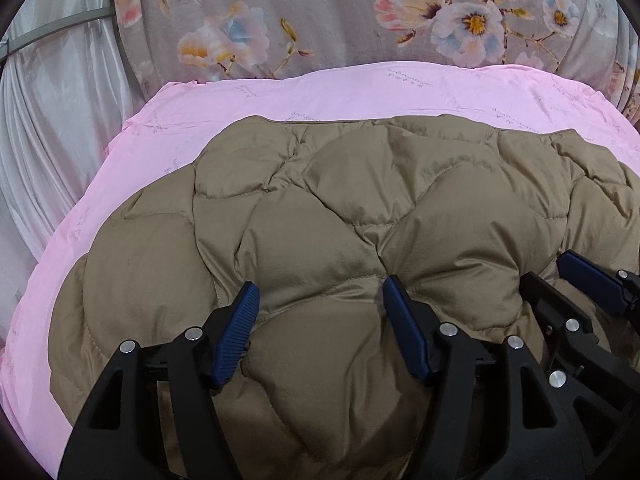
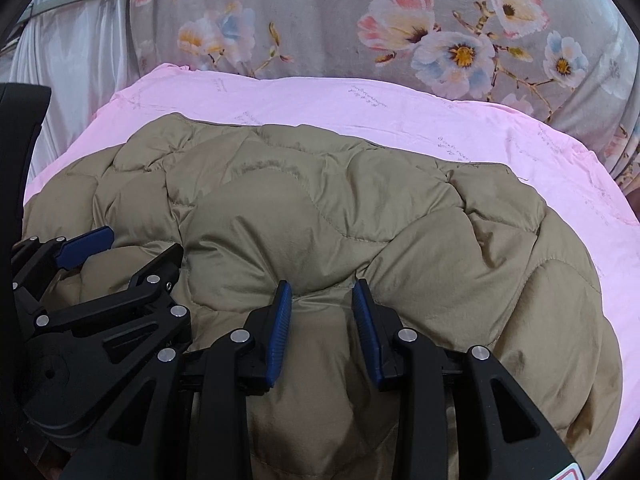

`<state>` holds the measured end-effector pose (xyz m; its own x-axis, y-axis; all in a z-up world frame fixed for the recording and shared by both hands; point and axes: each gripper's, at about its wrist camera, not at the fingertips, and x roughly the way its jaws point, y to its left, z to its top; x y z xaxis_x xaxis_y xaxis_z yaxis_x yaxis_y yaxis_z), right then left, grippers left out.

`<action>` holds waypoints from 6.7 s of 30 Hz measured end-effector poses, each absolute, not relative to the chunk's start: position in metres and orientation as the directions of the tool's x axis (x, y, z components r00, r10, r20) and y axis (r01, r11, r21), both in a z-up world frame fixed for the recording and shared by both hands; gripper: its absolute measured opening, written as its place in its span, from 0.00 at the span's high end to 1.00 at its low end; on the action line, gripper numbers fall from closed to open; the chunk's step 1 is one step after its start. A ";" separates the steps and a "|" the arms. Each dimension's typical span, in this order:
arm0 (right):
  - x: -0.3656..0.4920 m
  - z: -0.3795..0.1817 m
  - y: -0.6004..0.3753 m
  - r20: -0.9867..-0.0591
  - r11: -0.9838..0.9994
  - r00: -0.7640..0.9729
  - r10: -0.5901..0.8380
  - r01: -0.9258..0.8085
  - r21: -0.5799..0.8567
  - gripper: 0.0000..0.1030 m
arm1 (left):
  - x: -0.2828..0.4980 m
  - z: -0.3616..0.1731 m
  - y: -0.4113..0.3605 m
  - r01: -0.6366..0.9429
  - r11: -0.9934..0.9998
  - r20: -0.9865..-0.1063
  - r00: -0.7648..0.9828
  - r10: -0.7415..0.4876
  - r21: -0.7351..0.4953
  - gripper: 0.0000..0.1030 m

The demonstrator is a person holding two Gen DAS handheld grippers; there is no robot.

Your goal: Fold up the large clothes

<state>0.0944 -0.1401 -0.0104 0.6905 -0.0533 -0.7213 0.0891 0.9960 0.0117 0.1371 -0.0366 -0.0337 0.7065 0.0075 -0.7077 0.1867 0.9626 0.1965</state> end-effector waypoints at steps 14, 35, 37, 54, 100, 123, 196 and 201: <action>0.095 -0.014 -0.141 -0.720 0.995 0.692 -0.046 0.092 0.025 0.64 | 0.139 -0.033 -0.032 0.187 0.966 -0.708 0.706 -0.006 0.179 0.38; 0.066 0.009 -0.135 -0.704 0.968 0.710 -0.016 0.187 0.167 0.42 | 0.088 -0.022 0.192 -0.147 0.913 -0.780 0.582 -0.231 -0.380 0.10; 0.061 0.010 -0.130 -0.710 0.971 0.704 -0.010 0.177 0.162 0.59 | 0.092 -0.026 0.193 -0.155 0.889 -0.768 0.580 -0.272 -0.432 0.10; 0.059 0.004 -0.125 -0.746 0.963 0.662 0.069 0.150 0.222 0.89 | 0.108 0.032 0.146 0.023 0.878 -0.680 0.623 -0.387 -0.478 0.84; -0.049 0.018 -0.240 -0.720 0.887 0.673 0.168 0.215 0.409 0.98 | 0.008 0.060 -0.121 0.586 0.805 -0.727 0.511 -0.459 -0.097 0.86; -0.037 0.133 -0.283 -0.565 0.867 0.803 0.189 0.134 0.479 0.66 | -0.010 0.099 -0.062 0.556 0.789 -0.640 0.512 -0.573 -0.262 0.39; 0.013 -0.022 -0.310 -0.710 0.873 0.702 -0.058 0.380 0.305 0.78 | 0.104 -0.006 -0.135 0.367 0.930 -0.710 0.647 -0.278 -0.030 0.15; 0.013 -0.026 -0.311 -0.702 0.872 0.710 -0.051 0.375 0.316 0.78 | 0.106 -0.010 -0.136 0.364 0.931 -0.701 0.660 -0.272 -0.019 0.14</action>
<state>0.0127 -0.3108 -0.0257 0.7102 -0.0515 -0.7021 0.3752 0.8715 0.3157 0.1058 -0.1364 -0.0102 0.6597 -0.2719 -0.7006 0.3641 0.9312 -0.0185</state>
